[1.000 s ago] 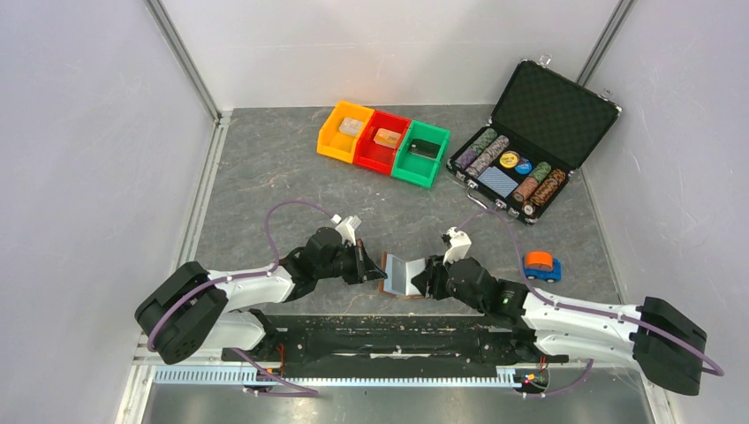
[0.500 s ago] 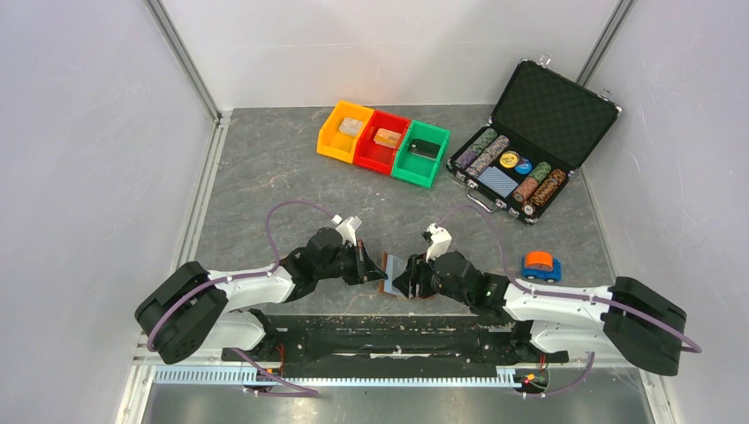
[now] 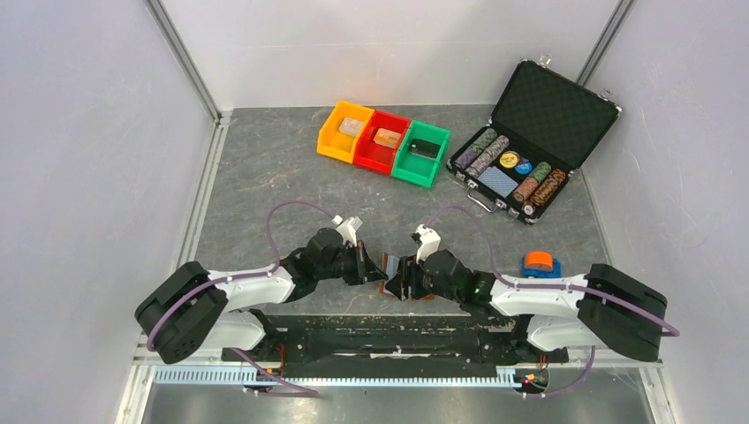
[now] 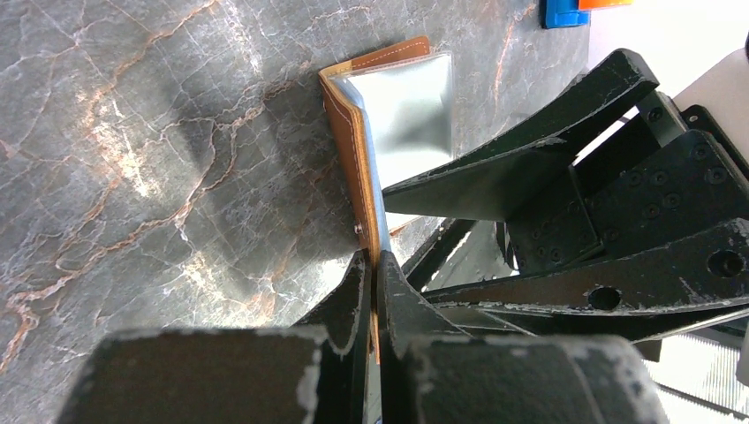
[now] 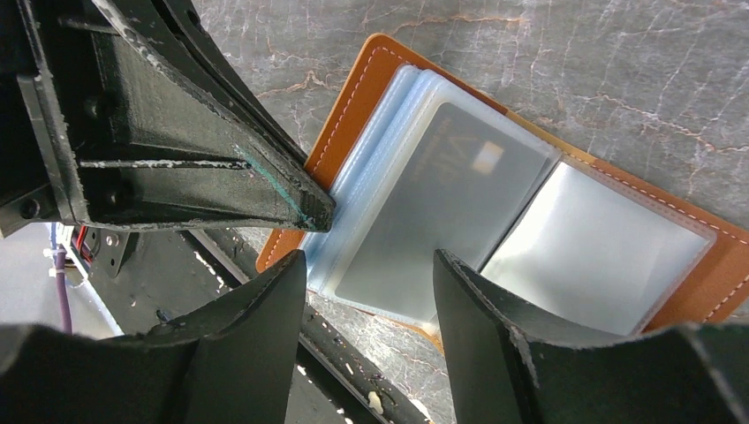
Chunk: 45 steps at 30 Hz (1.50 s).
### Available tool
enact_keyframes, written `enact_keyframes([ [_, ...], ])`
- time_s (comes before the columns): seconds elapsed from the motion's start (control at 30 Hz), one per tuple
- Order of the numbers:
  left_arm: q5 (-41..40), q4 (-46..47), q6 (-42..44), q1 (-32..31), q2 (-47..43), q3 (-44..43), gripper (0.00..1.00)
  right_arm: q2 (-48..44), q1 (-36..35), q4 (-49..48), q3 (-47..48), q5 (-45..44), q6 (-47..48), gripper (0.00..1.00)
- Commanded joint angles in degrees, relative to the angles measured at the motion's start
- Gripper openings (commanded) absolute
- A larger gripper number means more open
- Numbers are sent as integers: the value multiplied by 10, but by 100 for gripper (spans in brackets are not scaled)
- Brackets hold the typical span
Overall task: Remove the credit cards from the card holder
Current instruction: Remove the credit card from the card holder.
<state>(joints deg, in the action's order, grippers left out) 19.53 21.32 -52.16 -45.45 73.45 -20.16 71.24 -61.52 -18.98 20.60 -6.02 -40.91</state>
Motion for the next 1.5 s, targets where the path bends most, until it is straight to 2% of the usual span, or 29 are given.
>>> enact_keyframes([
  [0.0,-6,22,-22,-3,-15,1,2,13,-4,-33,23,6,0,57],
  [0.37,-10,22,-24,-5,-14,4,2,6,-6,-13,7,-14,-2,46],
  [0.8,-11,22,-24,-6,-13,6,2,-30,-5,4,-5,-26,-1,53],
  [1.1,-12,22,-24,-7,-14,7,2,-28,-5,0,-10,-21,-4,47],
  [1.47,-12,22,-24,-8,-13,6,2,6,-5,-19,-10,2,-9,52],
])
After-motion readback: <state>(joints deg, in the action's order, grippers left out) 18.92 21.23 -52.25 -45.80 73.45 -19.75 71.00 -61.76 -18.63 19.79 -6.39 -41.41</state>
